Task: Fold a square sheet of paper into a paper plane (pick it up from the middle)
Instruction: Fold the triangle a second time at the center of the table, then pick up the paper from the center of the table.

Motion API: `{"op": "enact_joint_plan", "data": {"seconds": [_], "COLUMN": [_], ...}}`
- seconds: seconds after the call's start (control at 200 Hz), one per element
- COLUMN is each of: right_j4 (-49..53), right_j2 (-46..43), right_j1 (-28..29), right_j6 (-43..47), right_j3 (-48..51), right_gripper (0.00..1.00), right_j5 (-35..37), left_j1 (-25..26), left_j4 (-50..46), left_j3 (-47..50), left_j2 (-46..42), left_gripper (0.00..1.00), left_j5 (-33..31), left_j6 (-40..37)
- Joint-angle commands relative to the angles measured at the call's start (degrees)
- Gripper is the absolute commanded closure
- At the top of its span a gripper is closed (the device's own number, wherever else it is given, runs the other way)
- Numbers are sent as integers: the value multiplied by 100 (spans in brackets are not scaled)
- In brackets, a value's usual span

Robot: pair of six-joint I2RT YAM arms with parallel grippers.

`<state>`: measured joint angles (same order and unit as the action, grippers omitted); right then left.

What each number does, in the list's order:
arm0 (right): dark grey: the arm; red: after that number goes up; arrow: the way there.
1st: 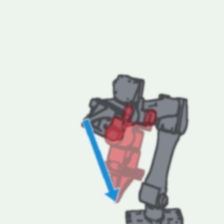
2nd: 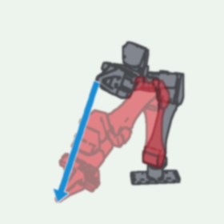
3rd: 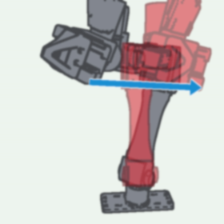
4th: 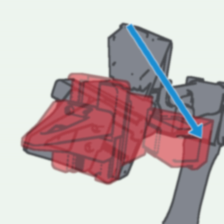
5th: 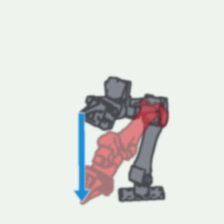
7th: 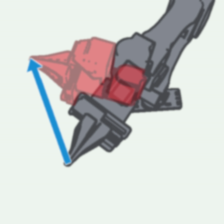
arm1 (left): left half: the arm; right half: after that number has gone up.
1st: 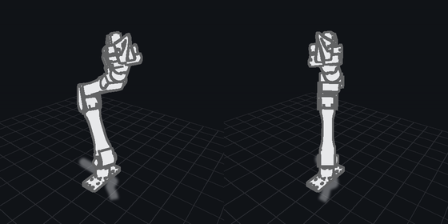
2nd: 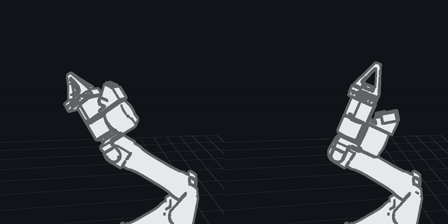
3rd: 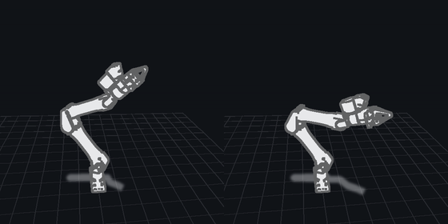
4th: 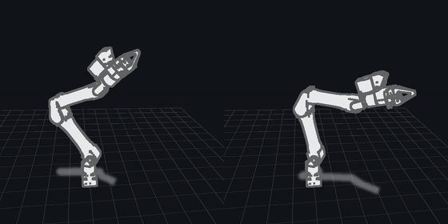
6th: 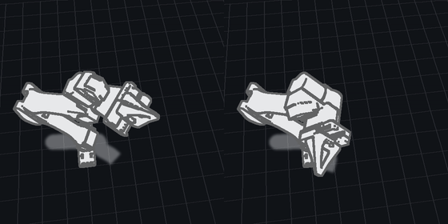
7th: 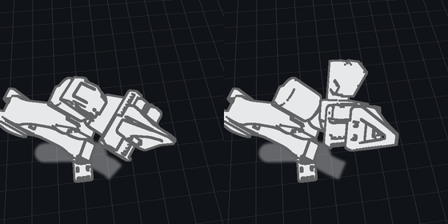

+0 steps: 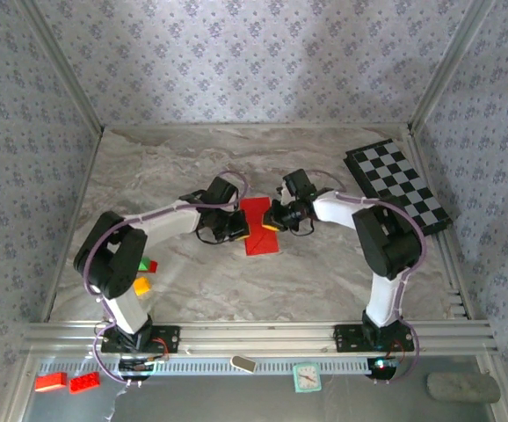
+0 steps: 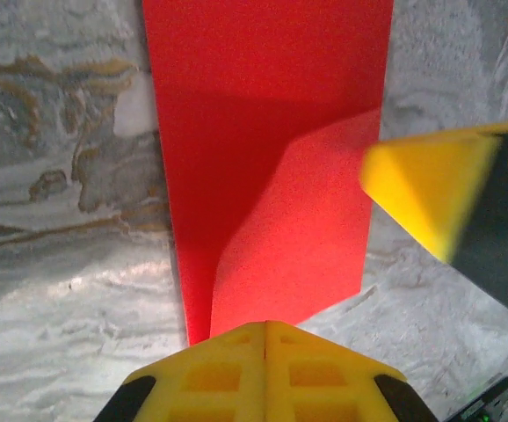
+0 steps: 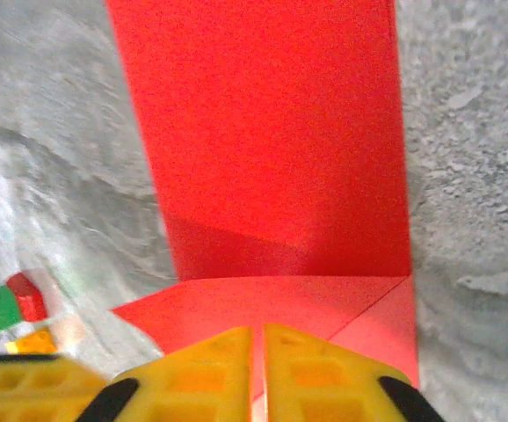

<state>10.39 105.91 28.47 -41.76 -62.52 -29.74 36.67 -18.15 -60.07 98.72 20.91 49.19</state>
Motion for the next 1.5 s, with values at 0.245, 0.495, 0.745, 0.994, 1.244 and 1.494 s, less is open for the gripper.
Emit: {"op": "enact_joint_plan", "data": {"seconds": [0.245,0.495,0.745,0.994,1.244,1.494], "right_j4": [-90,-208,-187,-216,-351,-565], "right_j2": [-563,-265,-32,136,202,225], "right_j1": [-73,-15,49,119,159,159], "right_j6": [-468,-706,-808,-816,-907,-1068], "right_j3": [446,401,294,214,231,305], "right_gripper": [74,69,65,65,68,69], "right_j5": [526,456,425,318,215,54], "left_j1": [-34,-128,-124,-124,-120,-133], "left_j4": [439,587,804,708,732,817], "left_j3": [-309,-163,64,145,217,328], "left_j2": [514,724,843,859,862,833], "left_gripper": [93,93,93,93,93,92], "left_j5": [-156,-316,-326,-423,-437,-440], "left_j6": [296,503,766,811,862,986]}}
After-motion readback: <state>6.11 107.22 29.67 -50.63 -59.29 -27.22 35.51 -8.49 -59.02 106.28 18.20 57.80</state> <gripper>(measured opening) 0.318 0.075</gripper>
